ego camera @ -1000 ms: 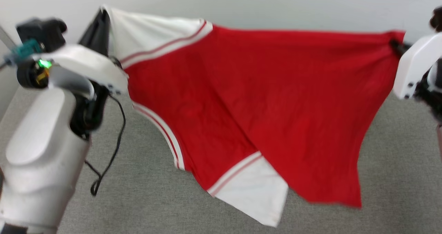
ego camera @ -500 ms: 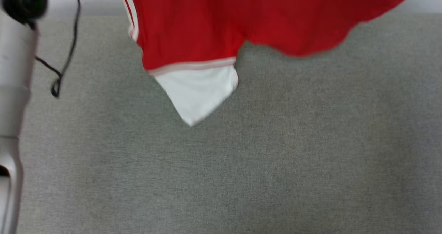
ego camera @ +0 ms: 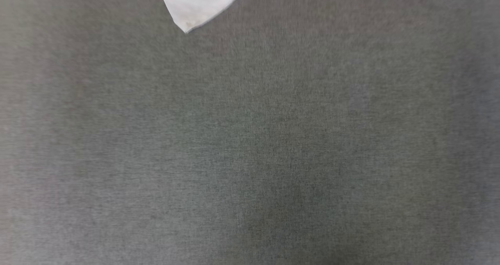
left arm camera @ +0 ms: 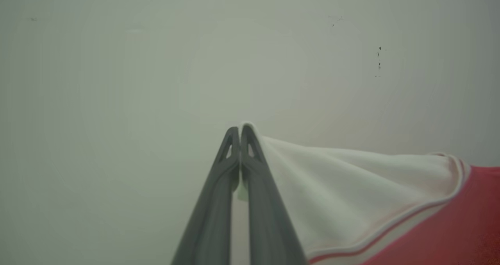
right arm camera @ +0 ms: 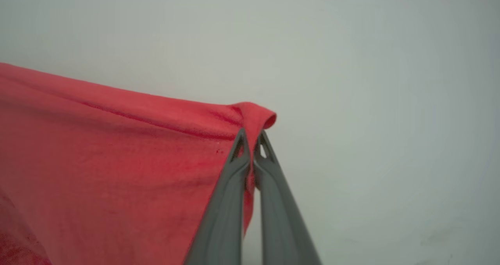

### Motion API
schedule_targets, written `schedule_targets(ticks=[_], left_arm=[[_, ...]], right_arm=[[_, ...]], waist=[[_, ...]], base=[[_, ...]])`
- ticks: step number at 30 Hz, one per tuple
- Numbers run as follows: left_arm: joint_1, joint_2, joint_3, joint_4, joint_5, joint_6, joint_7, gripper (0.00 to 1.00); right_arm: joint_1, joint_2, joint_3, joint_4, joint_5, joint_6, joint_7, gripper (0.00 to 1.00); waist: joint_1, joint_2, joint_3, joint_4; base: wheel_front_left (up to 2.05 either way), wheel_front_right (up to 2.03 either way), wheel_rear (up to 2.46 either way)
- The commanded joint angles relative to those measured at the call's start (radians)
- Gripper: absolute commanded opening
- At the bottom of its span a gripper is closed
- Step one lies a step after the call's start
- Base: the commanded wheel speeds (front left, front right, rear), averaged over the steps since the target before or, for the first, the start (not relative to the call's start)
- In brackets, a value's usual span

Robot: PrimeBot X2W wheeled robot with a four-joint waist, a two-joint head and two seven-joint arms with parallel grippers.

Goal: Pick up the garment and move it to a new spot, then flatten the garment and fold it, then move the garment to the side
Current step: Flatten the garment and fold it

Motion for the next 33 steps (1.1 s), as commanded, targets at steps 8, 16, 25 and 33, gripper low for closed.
schedule_targets(ticks=[8, 16, 25, 33], left_arm=[[-0.066, -0.004, 0.002, 0.077, -0.010, -0.025, -0.021, 0.00], [-0.041, -0.023, -0.007, 0.156, -0.031, -0.041, -0.031, 0.00], [0.065, -0.065, -0.033, 0.237, -0.092, -0.051, -0.036, 0.00], [0.346, -0.092, -0.077, 0.174, -0.190, -0.052, -0.039, 0.00]], right_arm=[[-0.123, 0.019, 0.042, 0.112, 0.004, -0.002, -0.095, 0.00], [-0.151, 0.033, 0.087, 0.220, 0.032, -0.002, -0.132, 0.00], [-0.054, 0.044, 0.130, 0.329, 0.087, -0.002, -0.125, 0.00], [0.201, -0.001, 0.198, 0.323, 0.187, -0.001, -0.141, 0.00]], waist=[[-0.0002, -0.0001, 0.156, -0.008], [-0.0002, -0.0001, 0.201, -0.003], [-0.0002, -0.0001, 0.172, 0.012], [-0.0002, -0.0001, 0.029, 0.054]], base=[[0.00, 0.00, 0.00], [0.00, 0.00, 0.00], [0.00, 0.00, 0.00], [0.00, 0.00, 0.00]])
